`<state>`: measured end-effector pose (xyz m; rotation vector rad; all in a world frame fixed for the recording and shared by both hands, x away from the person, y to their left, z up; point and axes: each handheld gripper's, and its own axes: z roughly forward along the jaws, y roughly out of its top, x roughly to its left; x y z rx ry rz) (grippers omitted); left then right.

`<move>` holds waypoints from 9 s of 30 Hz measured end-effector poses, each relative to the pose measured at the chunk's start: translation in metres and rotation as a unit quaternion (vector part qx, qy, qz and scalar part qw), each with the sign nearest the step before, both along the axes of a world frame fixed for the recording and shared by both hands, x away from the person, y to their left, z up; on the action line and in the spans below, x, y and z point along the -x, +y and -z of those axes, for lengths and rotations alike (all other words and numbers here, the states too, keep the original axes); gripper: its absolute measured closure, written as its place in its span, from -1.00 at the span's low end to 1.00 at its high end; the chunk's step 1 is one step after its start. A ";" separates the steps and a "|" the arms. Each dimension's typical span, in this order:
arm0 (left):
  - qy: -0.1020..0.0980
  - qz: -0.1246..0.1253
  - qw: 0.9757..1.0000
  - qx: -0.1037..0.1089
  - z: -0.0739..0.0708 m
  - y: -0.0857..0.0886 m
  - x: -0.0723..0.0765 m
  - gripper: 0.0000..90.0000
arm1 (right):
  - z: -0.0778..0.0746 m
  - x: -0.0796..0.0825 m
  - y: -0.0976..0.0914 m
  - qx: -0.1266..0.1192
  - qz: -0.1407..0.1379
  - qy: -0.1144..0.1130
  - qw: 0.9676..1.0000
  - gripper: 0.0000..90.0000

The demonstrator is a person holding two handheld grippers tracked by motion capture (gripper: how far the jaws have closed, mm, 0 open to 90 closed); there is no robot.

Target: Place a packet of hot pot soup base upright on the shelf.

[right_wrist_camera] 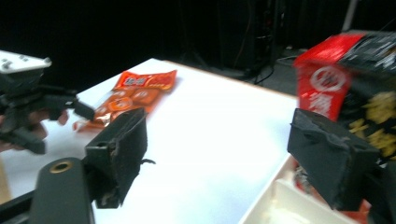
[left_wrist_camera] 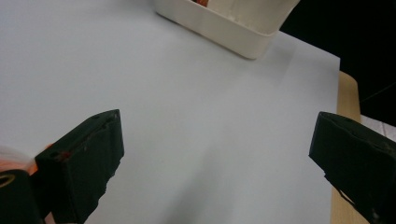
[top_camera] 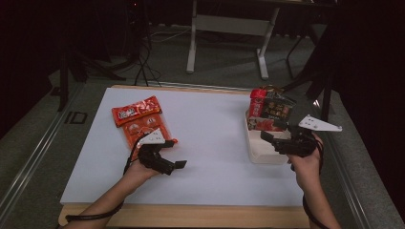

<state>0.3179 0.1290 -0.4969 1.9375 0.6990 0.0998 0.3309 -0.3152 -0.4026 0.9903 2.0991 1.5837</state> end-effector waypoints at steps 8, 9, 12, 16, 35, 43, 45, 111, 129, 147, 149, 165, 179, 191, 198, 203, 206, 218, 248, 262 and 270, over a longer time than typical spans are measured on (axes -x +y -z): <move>-0.008 -0.031 0.999 -0.021 -0.012 0.023 -0.002 -0.67 | 0.013 0.019 0.013 -0.001 -0.029 0.003 1.000 -0.69; -0.007 -0.036 0.999 -0.024 -0.013 0.026 -0.002 -0.66 | 0.014 0.020 0.015 0.002 -0.034 0.002 0.999 -0.69; -0.013 -0.056 0.998 -0.026 -0.015 0.039 -0.002 -0.41 | 0.018 0.024 0.020 0.011 -0.045 -0.004 0.999 -0.69; -0.014 -0.100 0.994 -0.032 -0.017 0.059 -0.004 -0.10 | 0.023 0.024 0.024 0.012 -0.058 0.001 0.998 -0.68; 0.005 -0.271 0.954 -0.126 0.000 0.129 -0.042 0.98 | 0.034 0.023 0.030 0.017 -0.081 0.022 0.996 -0.66; 0.027 -0.307 0.942 -0.132 0.015 0.143 -0.061 0.99 | 0.037 0.021 0.032 0.018 -0.087 0.027 0.996 -0.66; 0.032 -0.316 0.938 -0.140 0.021 0.146 -0.069 0.99 | 0.038 0.022 0.033 0.022 -0.091 0.028 0.995 -0.66; 0.051 -0.233 0.956 -0.169 0.036 0.052 -0.139 0.99 | 0.042 0.021 0.036 0.030 -0.104 0.038 0.993 -0.66; 0.028 -0.215 0.954 -0.204 0.036 0.048 -0.151 1.00 | 0.044 0.020 0.037 0.029 -0.107 0.041 0.993 -0.66; 0.054 -0.192 0.958 -0.208 0.039 0.024 -0.158 1.00 | 0.045 0.020 0.037 0.028 -0.109 0.044 0.993 -0.66; 0.056 -0.183 0.960 -0.205 0.038 0.021 -0.155 1.00 | 0.044 0.020 0.037 0.029 -0.109 0.044 0.993 -0.66; 0.066 -0.103 0.976 -0.178 0.039 -0.015 -0.118 1.00 | 0.044 0.021 0.040 0.029 -0.112 0.045 0.992 -0.66; 0.072 -0.023 0.983 -0.169 0.038 -0.055 -0.092 1.00 | 0.043 0.021 0.040 0.028 -0.114 0.044 0.992 -0.66; 0.067 0.008 0.983 -0.169 0.037 -0.072 -0.076 1.00 | 0.043 0.021 0.039 0.029 -0.112 0.044 0.992 -0.66; 0.066 0.005 0.987 -0.149 0.037 -0.069 -0.077 1.00 | 0.042 0.022 0.038 0.029 -0.106 0.029 0.994 -0.66; 0.065 0.014 0.988 -0.136 0.030 -0.067 -0.075 0.72 | 0.043 0.021 0.037 0.030 -0.106 0.030 0.993 -0.58; 0.069 0.017 0.989 -0.131 0.025 -0.064 -0.074 0.49 | 0.043 0.021 0.036 0.032 -0.103 0.030 0.994 -0.58; 0.070 -0.005 0.993 -0.092 0.004 -0.035 -0.064 0.14 | 0.045 0.021 0.040 0.040 -0.109 0.025 0.993 -0.60; 0.098 -0.092 0.989 -0.061 0.034 0.021 -0.078 -0.21 | 0.044 0.031 0.050 0.078 -0.084 -0.008 0.993 -0.77; 0.121 -0.083 0.986 -0.076 0.052 0.003 -0.092 -0.01 | 0.042 0.034 0.049 0.078 -0.083 -0.006 0.993 -0.69; 0.113 -0.059 0.988 -0.085 0.052 -0.012 -0.091 0.35 | 0.042 0.034 0.048 0.078 -0.083 -0.004 0.993 -0.68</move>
